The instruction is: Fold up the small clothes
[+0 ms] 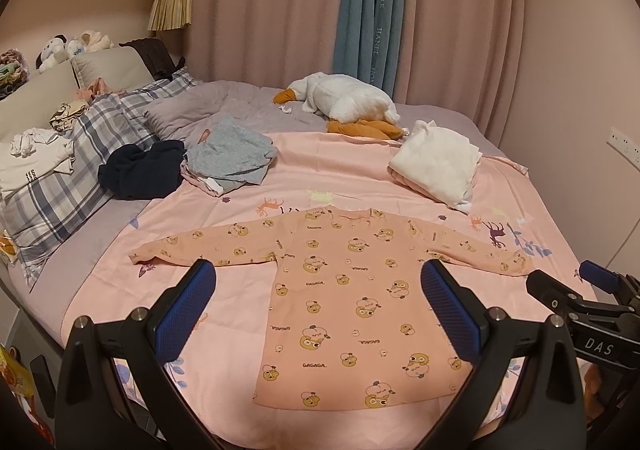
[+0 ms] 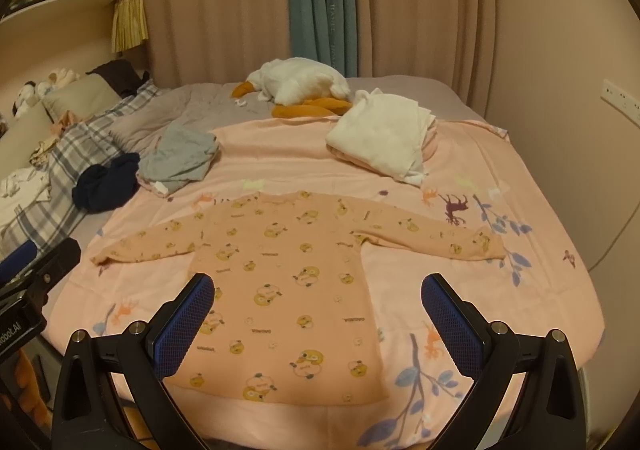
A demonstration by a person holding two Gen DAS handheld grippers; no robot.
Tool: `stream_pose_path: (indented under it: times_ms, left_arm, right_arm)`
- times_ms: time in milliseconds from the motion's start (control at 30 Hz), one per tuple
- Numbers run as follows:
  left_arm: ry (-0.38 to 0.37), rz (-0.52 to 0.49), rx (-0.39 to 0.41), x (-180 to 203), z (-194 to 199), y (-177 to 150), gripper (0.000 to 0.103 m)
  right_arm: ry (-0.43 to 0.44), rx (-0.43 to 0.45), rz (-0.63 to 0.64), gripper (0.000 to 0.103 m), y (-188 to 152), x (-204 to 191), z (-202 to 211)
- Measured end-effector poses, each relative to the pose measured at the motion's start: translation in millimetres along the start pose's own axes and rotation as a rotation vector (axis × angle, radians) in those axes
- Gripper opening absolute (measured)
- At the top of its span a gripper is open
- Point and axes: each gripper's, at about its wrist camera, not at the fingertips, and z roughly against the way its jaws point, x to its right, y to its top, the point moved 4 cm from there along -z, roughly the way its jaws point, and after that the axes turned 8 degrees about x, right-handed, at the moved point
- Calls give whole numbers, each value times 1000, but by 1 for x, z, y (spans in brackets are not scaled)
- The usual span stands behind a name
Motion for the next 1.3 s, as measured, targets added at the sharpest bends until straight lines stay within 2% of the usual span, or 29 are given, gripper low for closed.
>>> stream_pose_path:
  times_ms: [1100, 1300]
  left_arm:
    - [-6, 2, -25, 3, -9, -5, 103]
    - [-16, -4, -40, 5, -22, -9, 103]
  right_arm:
    - [-19, -9, 28, 103, 0, -2, 1]
    - [30, -31, 11, 103, -1, -4, -7]
